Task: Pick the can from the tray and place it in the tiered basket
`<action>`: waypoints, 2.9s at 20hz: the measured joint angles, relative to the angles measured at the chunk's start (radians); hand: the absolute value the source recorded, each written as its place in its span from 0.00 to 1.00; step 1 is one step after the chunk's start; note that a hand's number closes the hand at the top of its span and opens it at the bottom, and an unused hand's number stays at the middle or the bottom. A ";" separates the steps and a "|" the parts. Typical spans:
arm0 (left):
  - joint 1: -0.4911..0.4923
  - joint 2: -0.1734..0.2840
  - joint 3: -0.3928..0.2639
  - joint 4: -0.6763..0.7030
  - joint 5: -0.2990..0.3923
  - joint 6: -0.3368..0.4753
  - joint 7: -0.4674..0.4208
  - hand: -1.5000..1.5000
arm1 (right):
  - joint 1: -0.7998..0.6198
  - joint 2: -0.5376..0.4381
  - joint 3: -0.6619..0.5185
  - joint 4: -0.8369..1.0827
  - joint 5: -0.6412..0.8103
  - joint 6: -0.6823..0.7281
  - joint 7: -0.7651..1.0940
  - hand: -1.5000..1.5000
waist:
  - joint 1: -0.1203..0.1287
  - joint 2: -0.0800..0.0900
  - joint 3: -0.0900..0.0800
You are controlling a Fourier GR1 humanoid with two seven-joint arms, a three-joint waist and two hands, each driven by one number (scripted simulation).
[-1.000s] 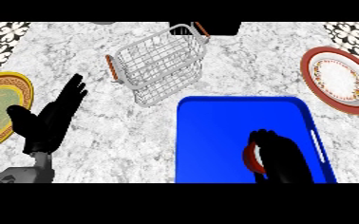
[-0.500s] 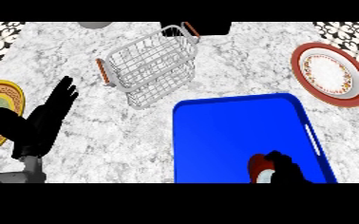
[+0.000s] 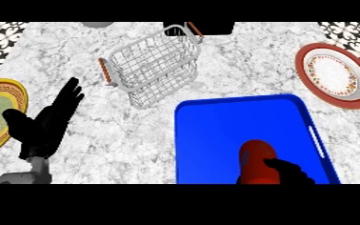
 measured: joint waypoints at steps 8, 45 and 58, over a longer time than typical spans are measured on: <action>-0.025 -0.008 -0.015 -0.002 -0.008 -0.007 0.006 0.50 | -0.107 -0.082 0.070 0.000 0.063 0.022 0.009 1.00 | 0.039 0.016 0.000; -0.102 -0.030 -0.056 0.012 -0.021 -0.040 0.032 0.50 | -0.938 0.065 -0.373 0.607 -0.511 0.024 0.114 1.00 | 0.137 0.034 0.001; -0.131 -0.026 -0.036 0.024 -0.014 -0.046 0.047 0.50 | -1.213 0.065 -0.459 0.984 -0.516 -0.147 0.099 0.00 | 0.130 0.034 0.002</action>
